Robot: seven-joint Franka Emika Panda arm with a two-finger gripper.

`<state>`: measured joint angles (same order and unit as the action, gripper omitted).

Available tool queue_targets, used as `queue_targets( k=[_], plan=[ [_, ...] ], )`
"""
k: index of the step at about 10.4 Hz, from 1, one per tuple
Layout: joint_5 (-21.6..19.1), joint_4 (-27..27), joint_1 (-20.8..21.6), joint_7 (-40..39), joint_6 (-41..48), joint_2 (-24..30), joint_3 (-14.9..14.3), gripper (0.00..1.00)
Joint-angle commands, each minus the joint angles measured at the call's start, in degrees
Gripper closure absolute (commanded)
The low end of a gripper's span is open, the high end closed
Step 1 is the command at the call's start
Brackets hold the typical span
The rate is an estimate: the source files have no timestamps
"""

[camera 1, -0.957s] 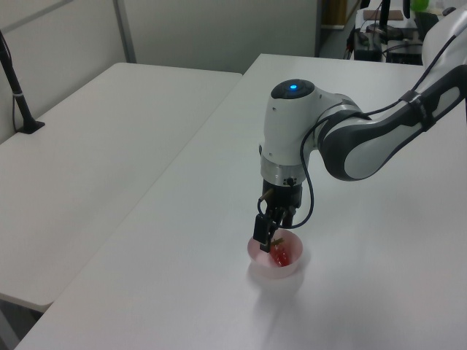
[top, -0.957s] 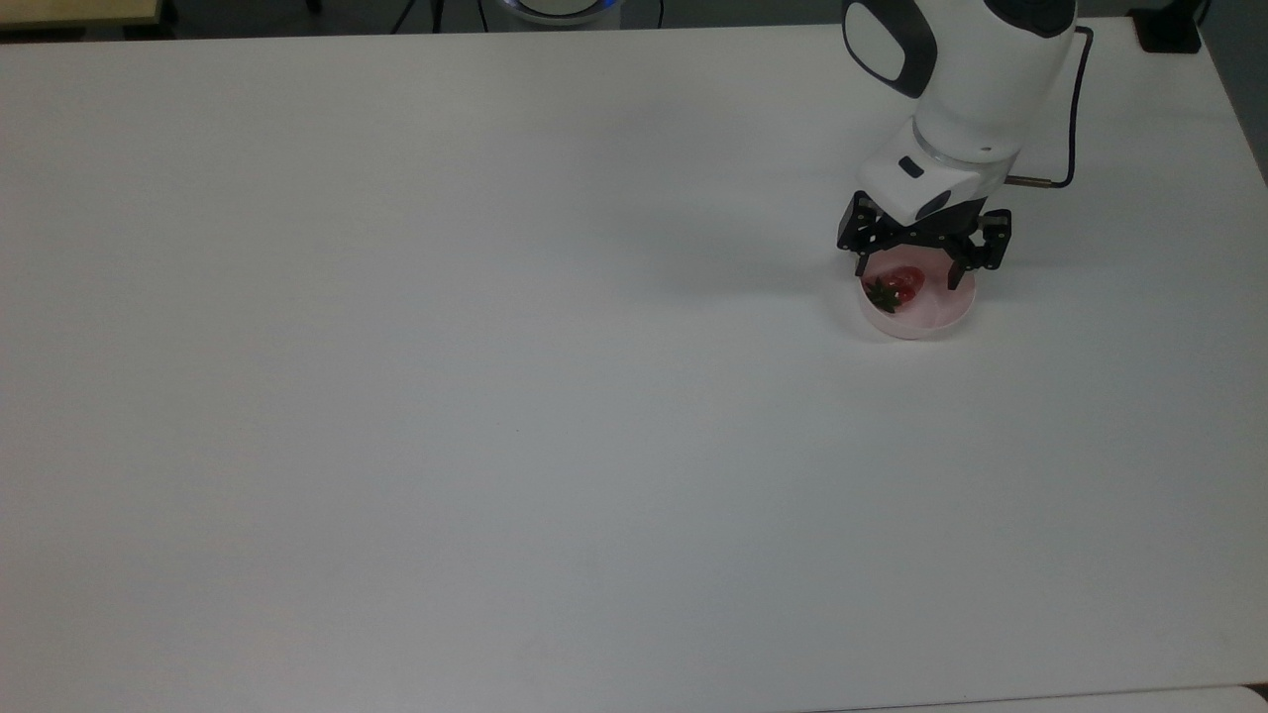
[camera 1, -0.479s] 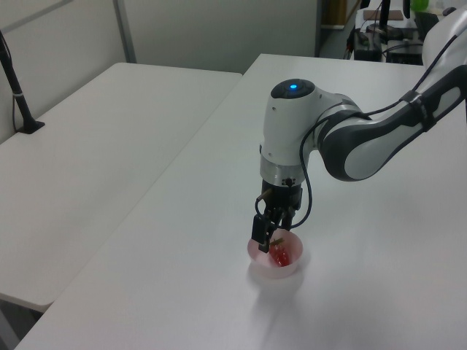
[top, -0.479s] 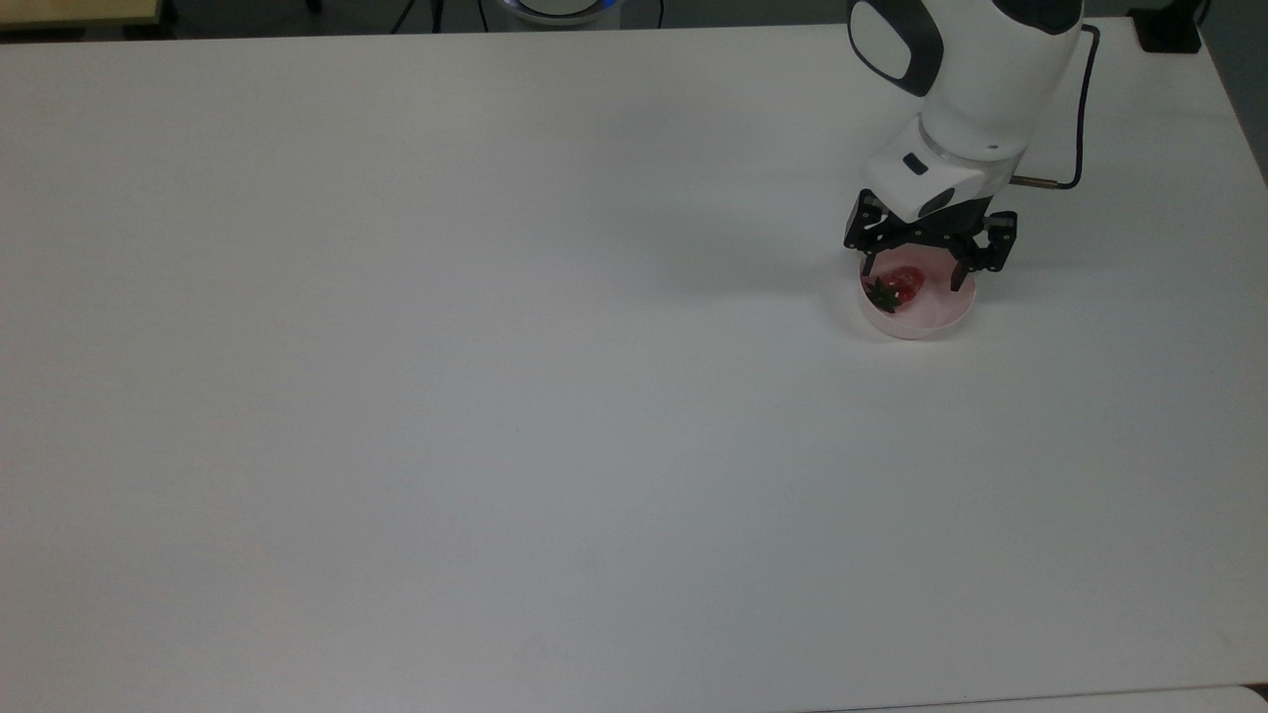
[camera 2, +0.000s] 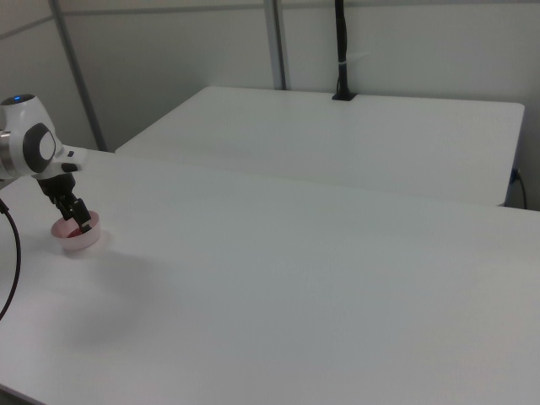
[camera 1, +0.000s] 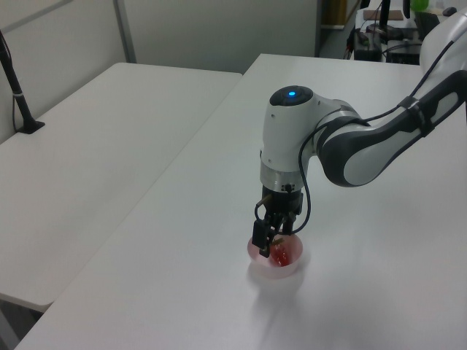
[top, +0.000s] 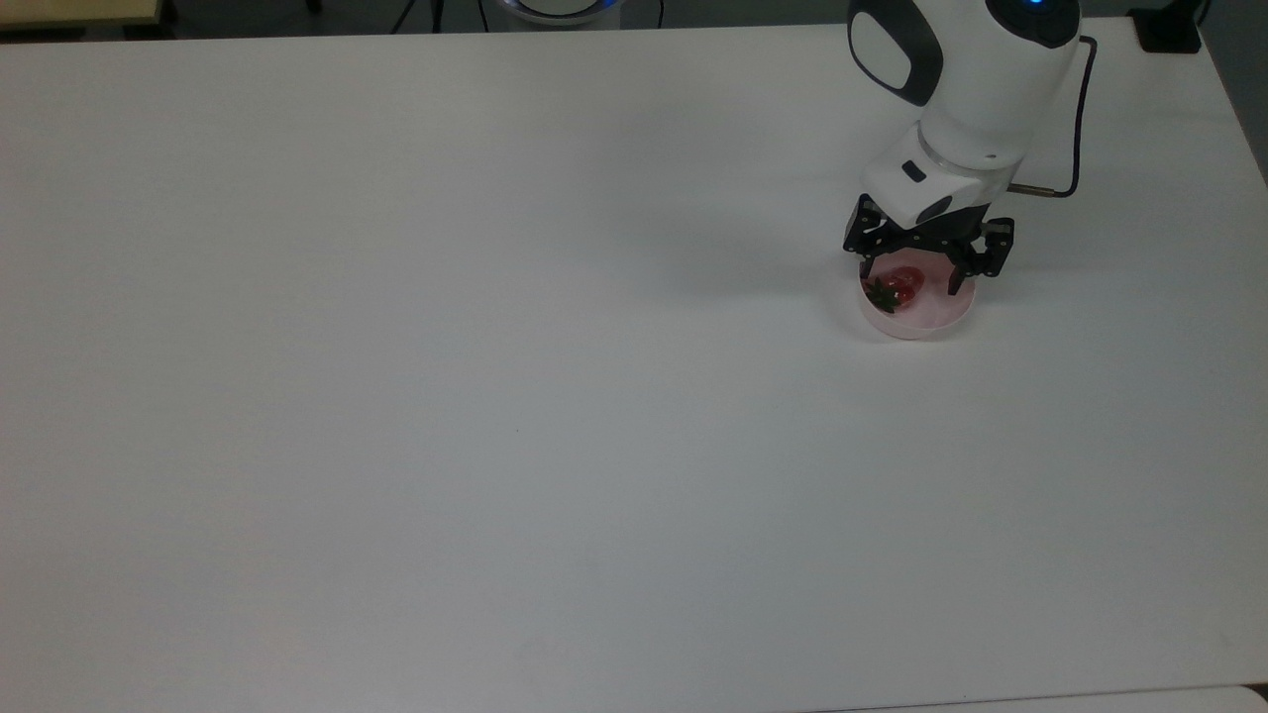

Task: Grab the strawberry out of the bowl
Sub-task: 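Close the gripper fingers on the red strawberry inside the bowl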

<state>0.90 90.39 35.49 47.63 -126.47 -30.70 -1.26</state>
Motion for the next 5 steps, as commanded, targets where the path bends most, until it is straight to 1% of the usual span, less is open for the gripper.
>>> queue_targets(
  k=[1,5],
  plan=[
    [0.06,0.05,0.81,1.15,-1.41,-0.59,0.55,0.07],
    [1.73,0.49,0.99,1.06,-1.76,-1.21,0.55,0.07]
  ],
)
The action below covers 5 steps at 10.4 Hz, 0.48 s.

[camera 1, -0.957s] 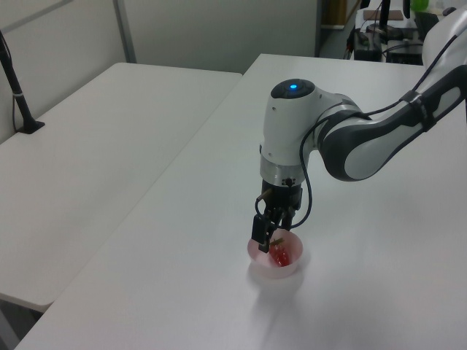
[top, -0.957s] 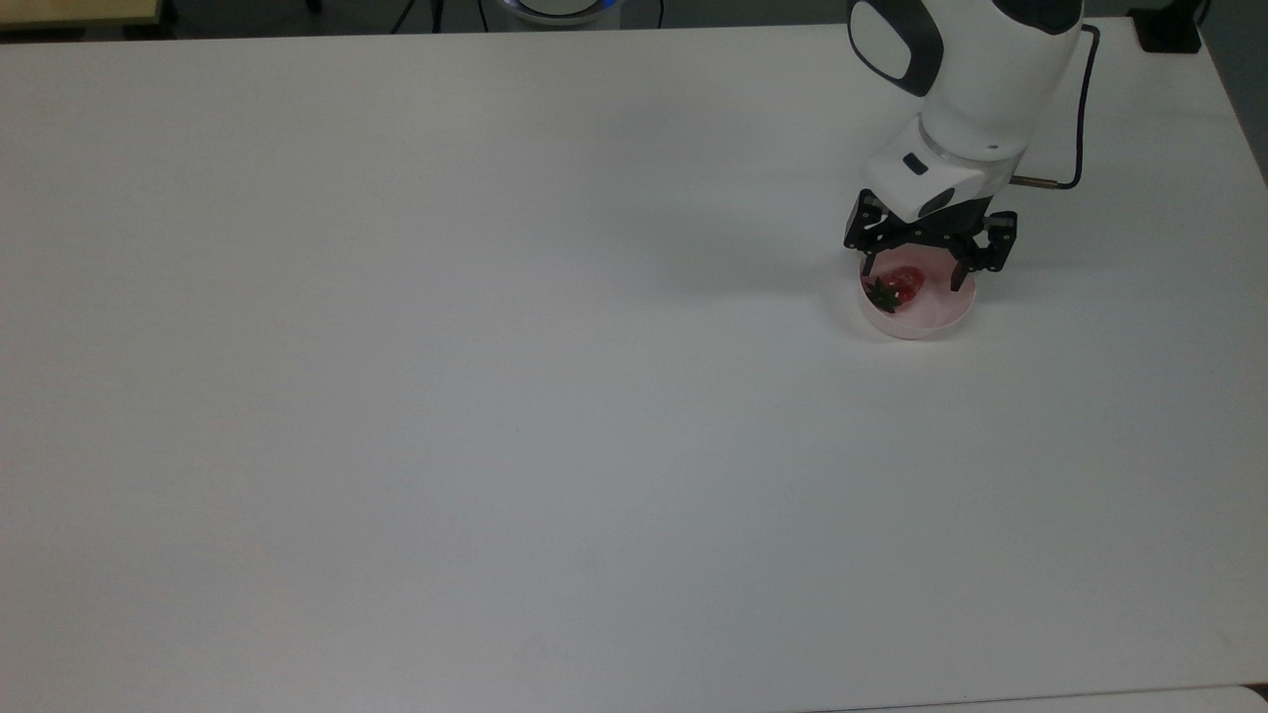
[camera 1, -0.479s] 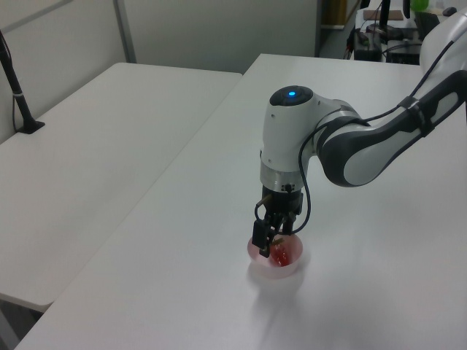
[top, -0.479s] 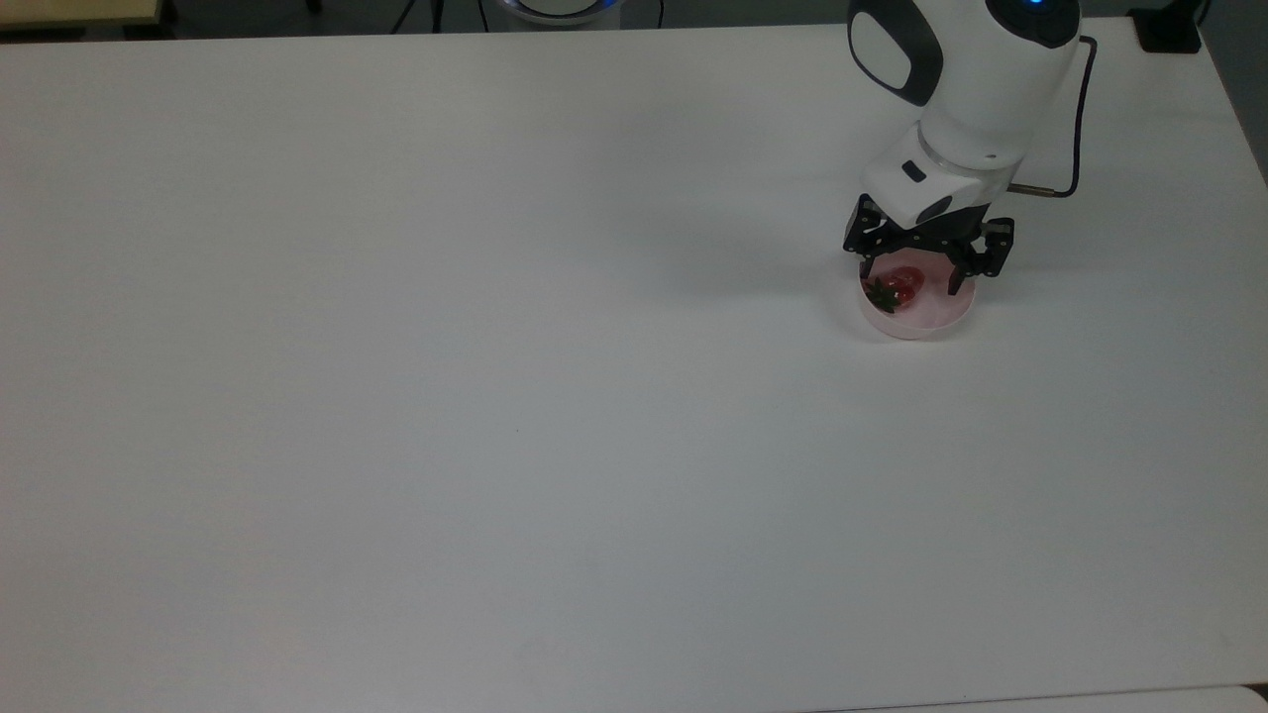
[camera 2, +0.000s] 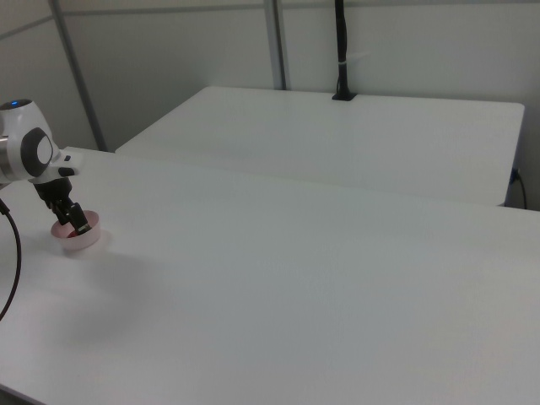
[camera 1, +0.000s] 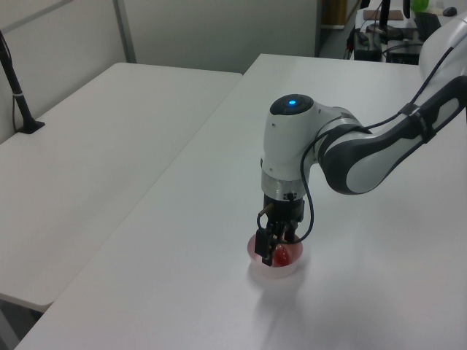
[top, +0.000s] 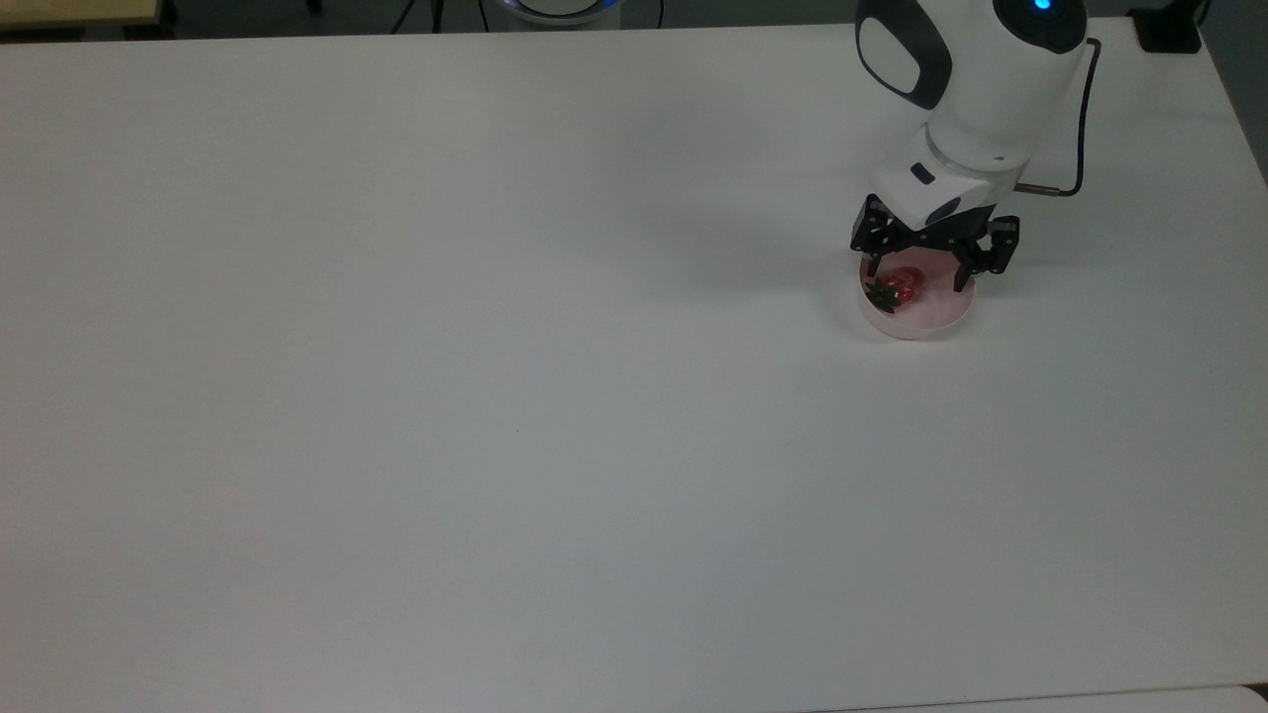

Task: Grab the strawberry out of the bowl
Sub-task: 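Close the gripper fingers on the red strawberry inside the bowl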

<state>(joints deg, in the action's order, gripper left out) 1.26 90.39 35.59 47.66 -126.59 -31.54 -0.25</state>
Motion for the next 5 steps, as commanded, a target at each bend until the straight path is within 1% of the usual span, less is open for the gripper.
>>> queue_targets(
  k=[1,4,5],
  plan=[
    [1.64,0.66,1.06,1.04,-2.78,-0.71,-0.46,0.07],
    [3.13,1.28,1.41,1.04,-3.23,-1.15,-0.46,0.11],
    [3.40,1.28,1.58,1.04,-3.23,-1.50,-0.46,0.17]
  ],
)
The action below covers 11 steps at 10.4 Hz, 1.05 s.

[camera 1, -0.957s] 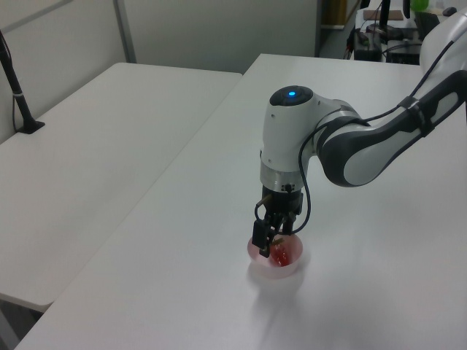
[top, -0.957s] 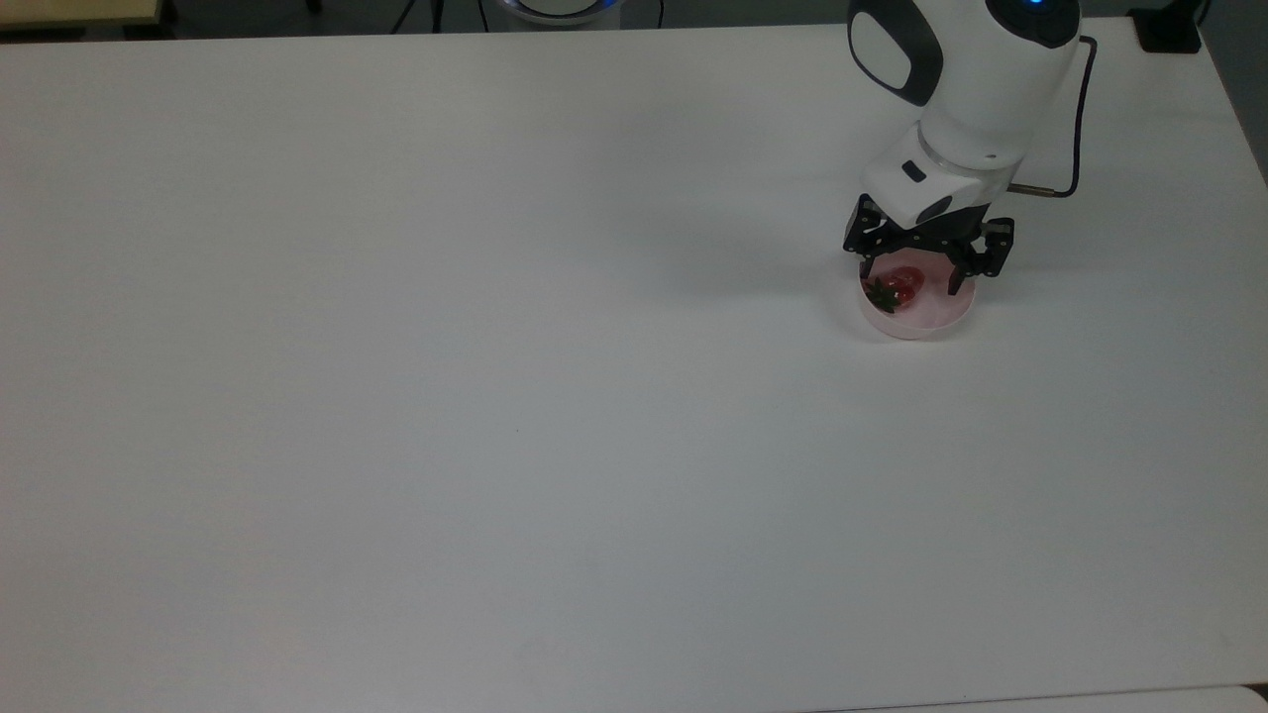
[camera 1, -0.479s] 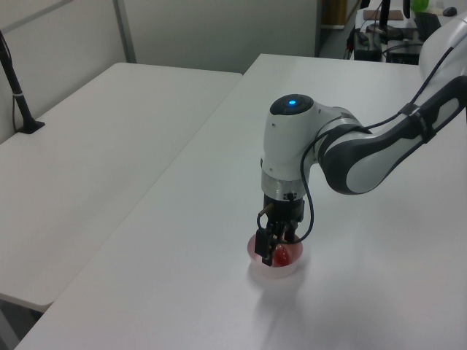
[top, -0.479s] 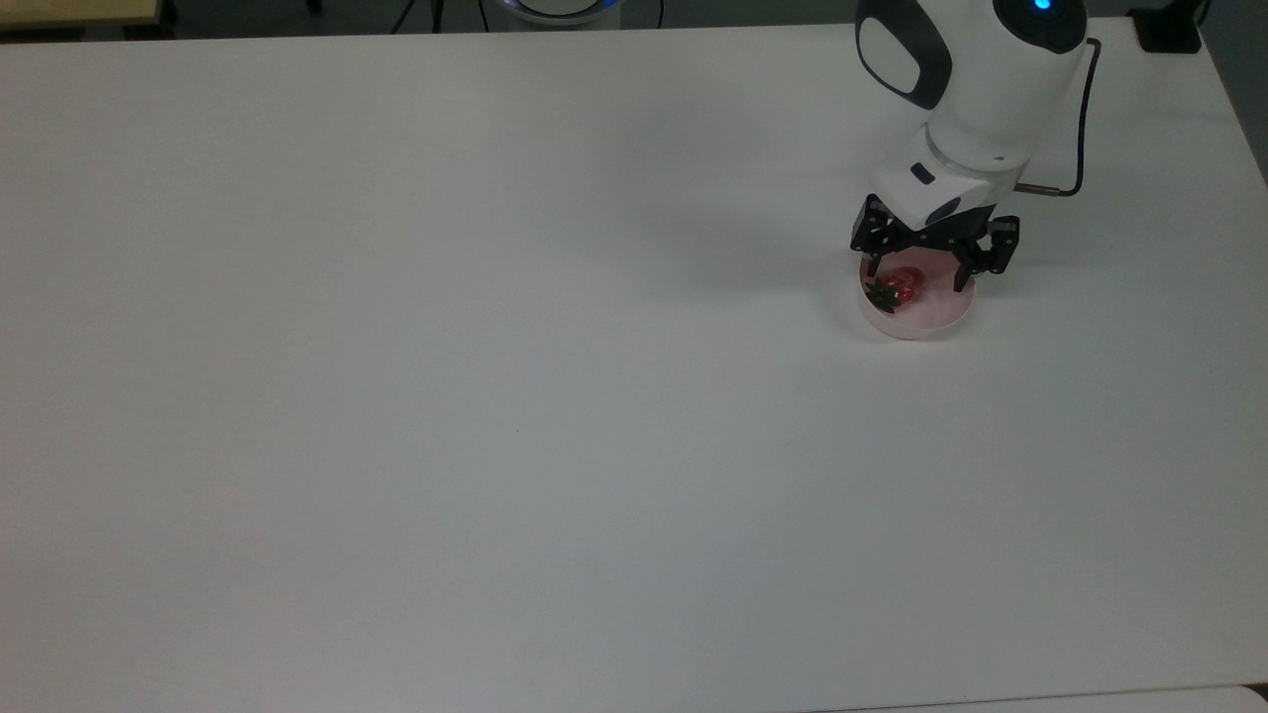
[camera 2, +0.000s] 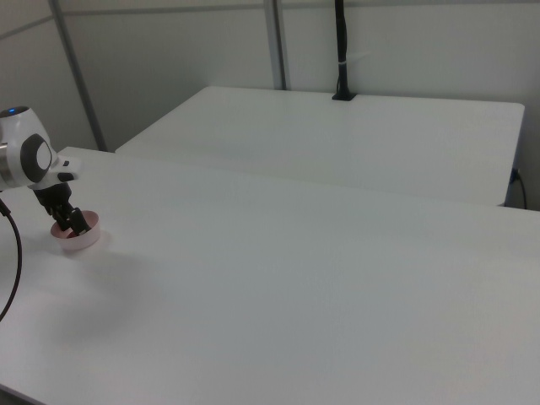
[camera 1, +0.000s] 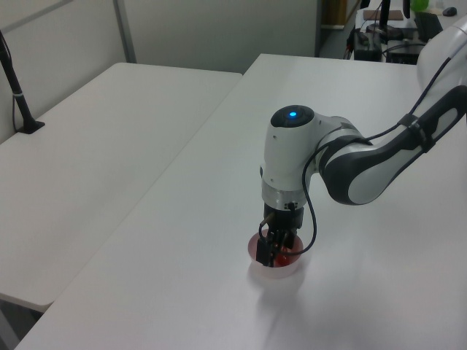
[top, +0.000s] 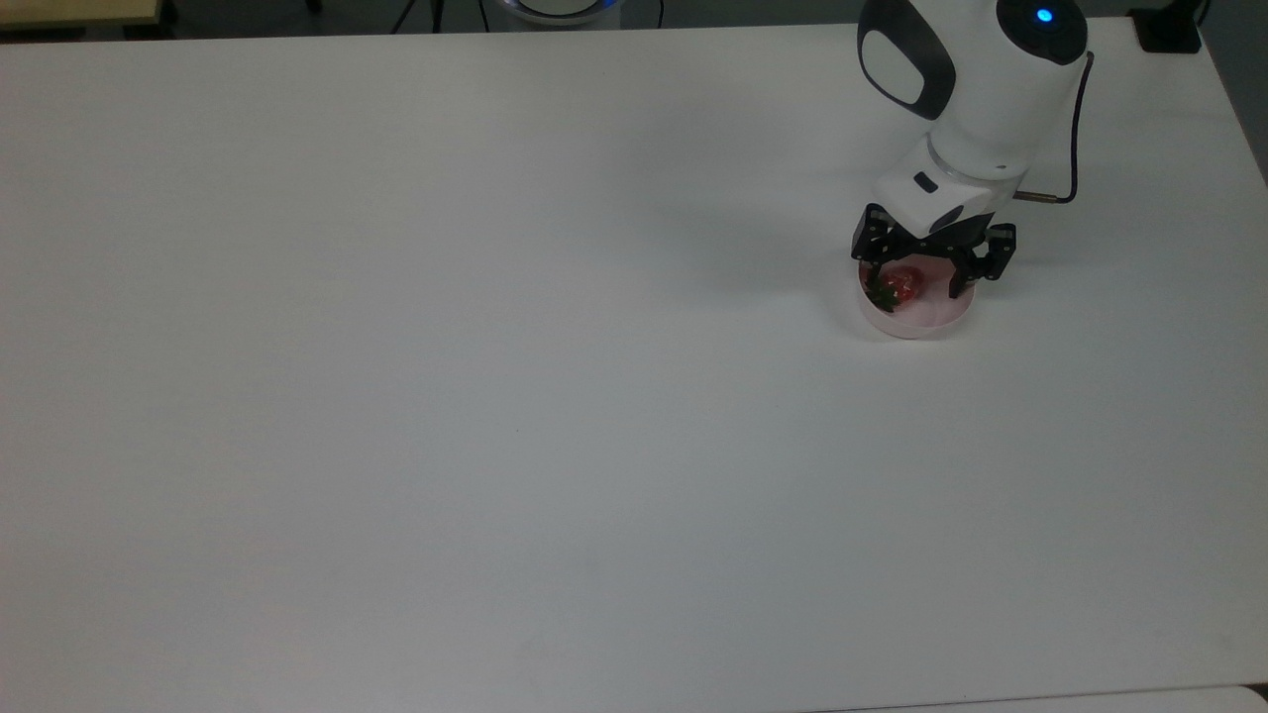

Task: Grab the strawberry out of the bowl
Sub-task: 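Close the gripper fingers on the red strawberry inside the bowl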

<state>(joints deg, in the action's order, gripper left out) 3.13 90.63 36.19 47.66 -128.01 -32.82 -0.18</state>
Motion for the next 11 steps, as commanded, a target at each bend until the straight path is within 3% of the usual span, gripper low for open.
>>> queue_targets(
  k=[1,2,5,11],
  plan=[
    [1.53,1.04,1.08,1.04,-1.89,-0.32,-0.52,0.28],
    [1.53,0.96,0.99,0.95,-1.89,-0.23,-0.52,0.38],
    [1.44,0.78,0.55,0.95,-1.89,0.03,-0.52,0.48],
    [1.44,0.25,-0.42,0.86,-1.80,2.06,-0.52,0.55]
  ],
)
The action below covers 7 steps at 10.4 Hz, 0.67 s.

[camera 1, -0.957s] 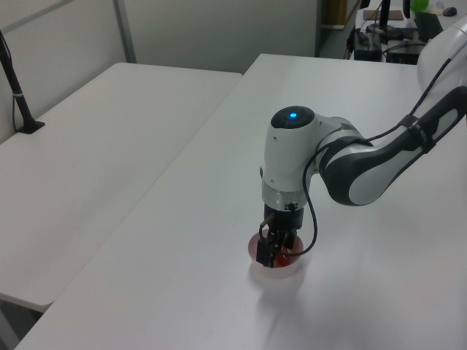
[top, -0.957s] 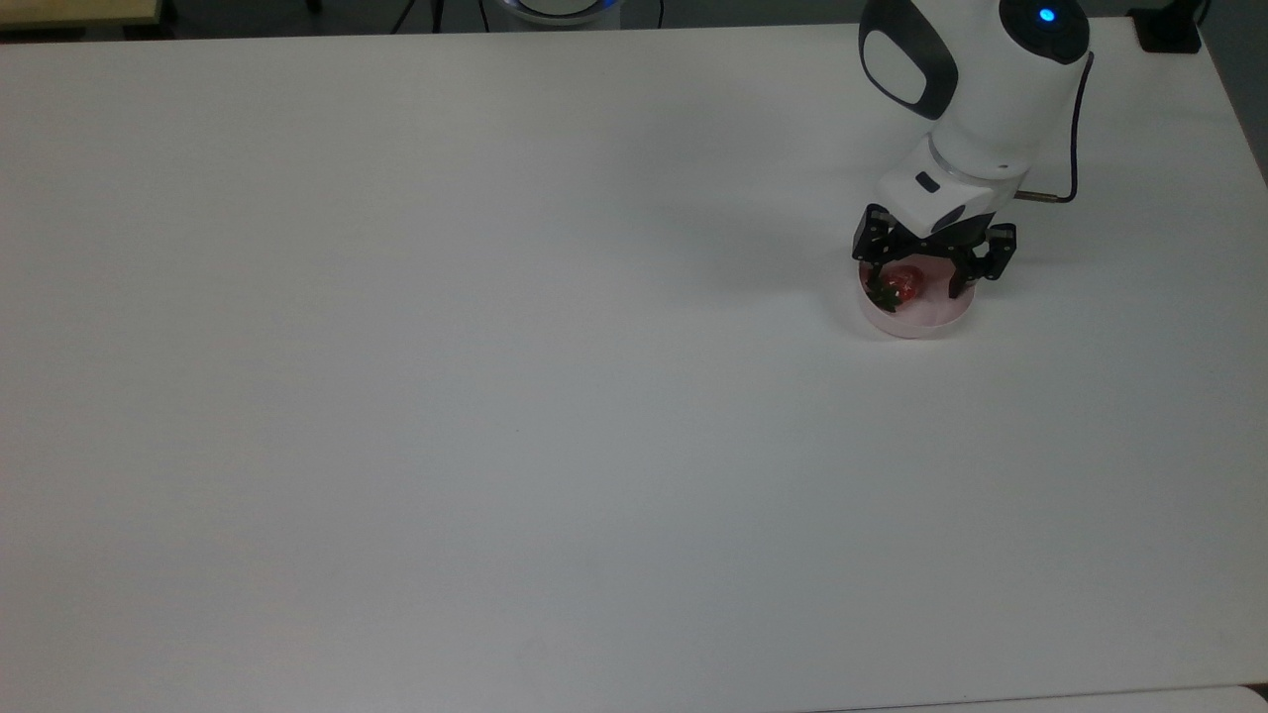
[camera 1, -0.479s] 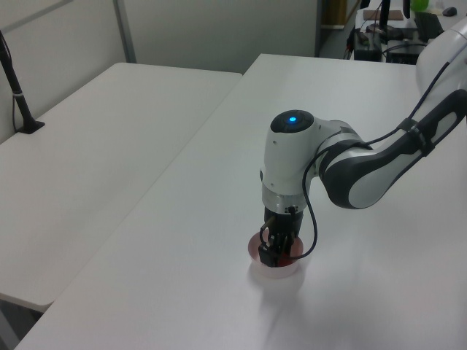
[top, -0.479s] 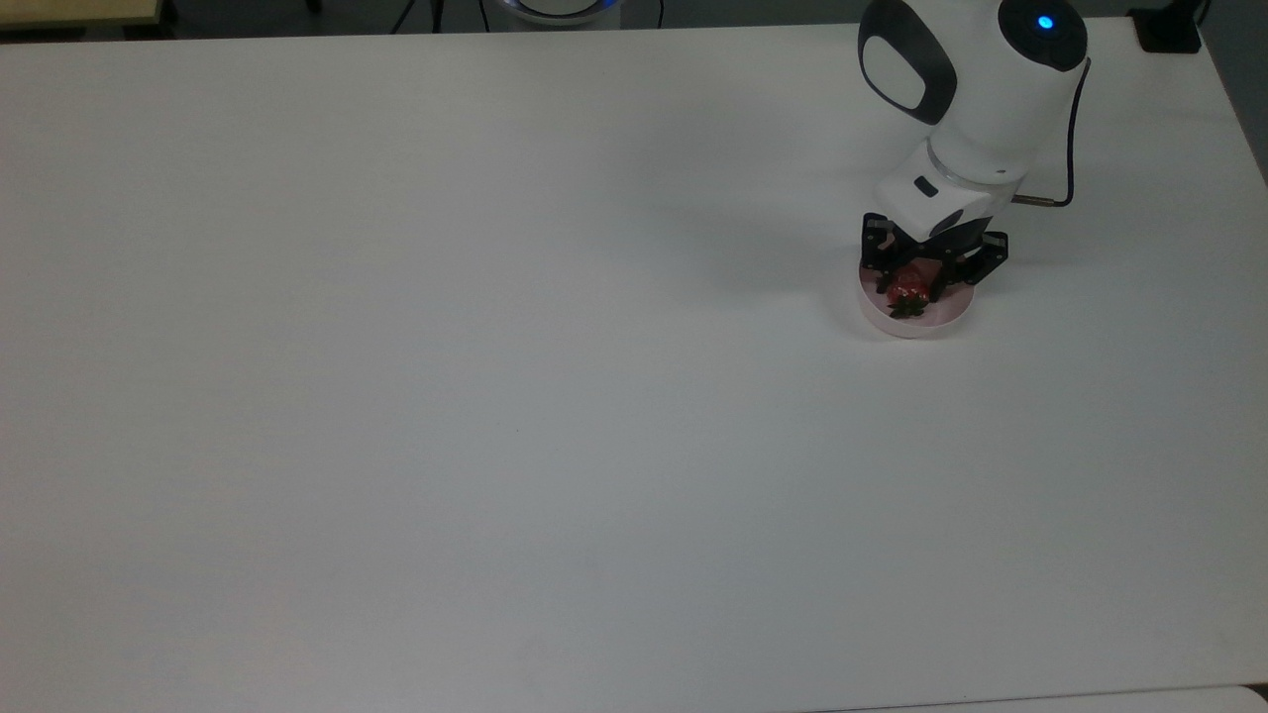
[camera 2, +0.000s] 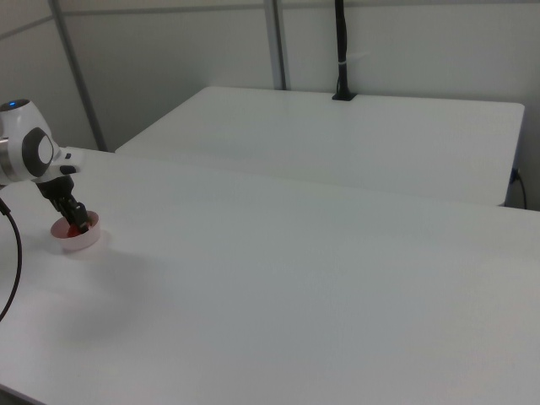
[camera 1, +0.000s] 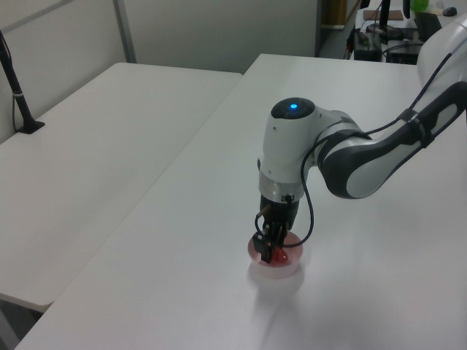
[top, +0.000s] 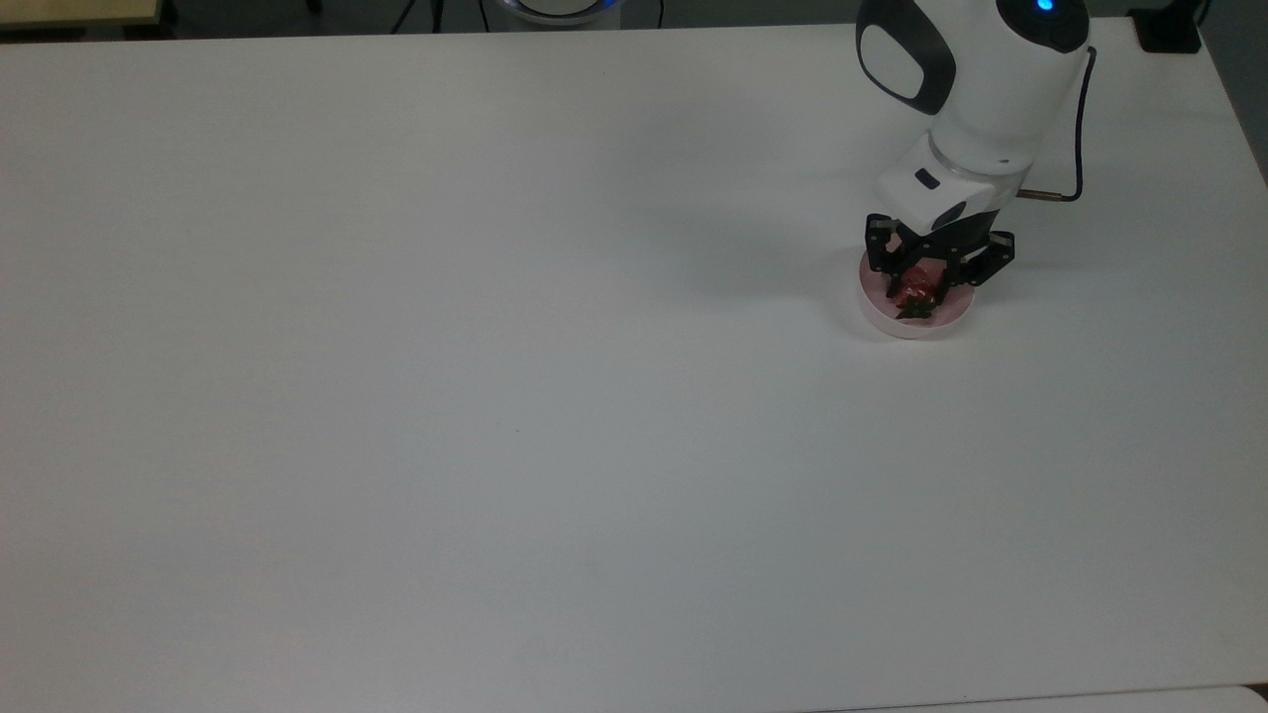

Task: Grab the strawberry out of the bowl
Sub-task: 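Close the gripper fingers on the red strawberry inside the bowl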

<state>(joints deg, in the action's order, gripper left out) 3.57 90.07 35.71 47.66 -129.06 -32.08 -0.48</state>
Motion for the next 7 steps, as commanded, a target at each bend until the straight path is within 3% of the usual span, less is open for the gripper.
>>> queue_targets(
  k=[1,2,5,6,7],
  plan=[
    [1.00,0.81,-0.02,0.94,-0.76,1.23,-0.23,0.43],
    [1.09,0.81,-0.03,0.86,-0.76,1.14,-0.23,0.42],
    [1.17,0.81,0.06,0.68,-0.76,1.23,-0.31,0.51],
    [1.26,0.81,0.06,0.68,-0.76,1.23,-0.31,0.48],
    [1.70,0.89,0.06,0.68,-0.76,1.14,-0.31,0.33]
  ],
)
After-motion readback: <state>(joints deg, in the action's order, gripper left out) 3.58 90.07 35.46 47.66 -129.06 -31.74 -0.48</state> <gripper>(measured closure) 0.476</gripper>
